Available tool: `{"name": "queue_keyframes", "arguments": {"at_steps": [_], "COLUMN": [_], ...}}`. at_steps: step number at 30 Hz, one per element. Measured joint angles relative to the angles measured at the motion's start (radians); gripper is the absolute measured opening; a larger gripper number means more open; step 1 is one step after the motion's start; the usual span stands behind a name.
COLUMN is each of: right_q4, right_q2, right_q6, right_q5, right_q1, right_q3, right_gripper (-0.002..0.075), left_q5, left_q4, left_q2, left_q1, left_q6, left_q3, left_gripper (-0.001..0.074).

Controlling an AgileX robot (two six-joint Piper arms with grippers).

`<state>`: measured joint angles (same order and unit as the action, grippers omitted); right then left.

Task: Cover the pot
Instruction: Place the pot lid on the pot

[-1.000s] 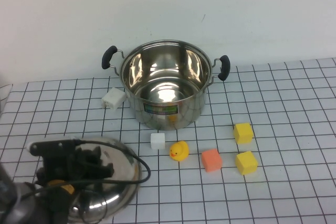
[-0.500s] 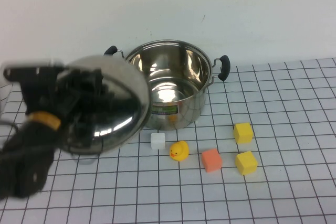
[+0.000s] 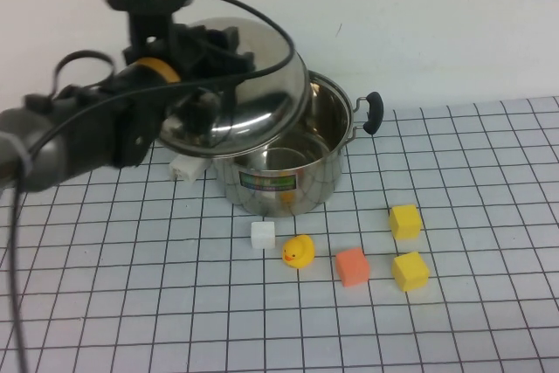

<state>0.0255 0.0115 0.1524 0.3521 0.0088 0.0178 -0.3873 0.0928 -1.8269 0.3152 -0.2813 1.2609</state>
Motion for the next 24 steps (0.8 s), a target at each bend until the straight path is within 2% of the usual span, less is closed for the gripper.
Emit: {"name": "queue_keyframes", "arguments": {"at_steps": [6,12,18,24], "right_q4": [0.0,0.0,0.0,0.0], "right_q2": [0.0,0.0,0.0,0.0], "right_q6": [0.0,0.0,0.0,-0.002], "right_q5": [0.0,0.0,0.0,0.0], "right_q1": [0.0,0.0,0.0,0.0], "right_q3": [0.0,0.0,0.0,0.0], "right_gripper": [0.0009,0.0009,0.0009,0.0009], "left_q5": [0.088,0.109,0.111,0.079], "left_q4": [0.057,0.104,0.112,0.114], "left_q2": [-0.173,-0.299,-0.386,-0.431], "left_q1": [0.027,0.049,0.056,0.056], "left_q6": [-0.03,-0.036,-0.048,-0.054], "left_q3": [0.208,0.338,0.44,0.455], "left_gripper": [0.0312,0.0312,0.0312,0.0312]}}
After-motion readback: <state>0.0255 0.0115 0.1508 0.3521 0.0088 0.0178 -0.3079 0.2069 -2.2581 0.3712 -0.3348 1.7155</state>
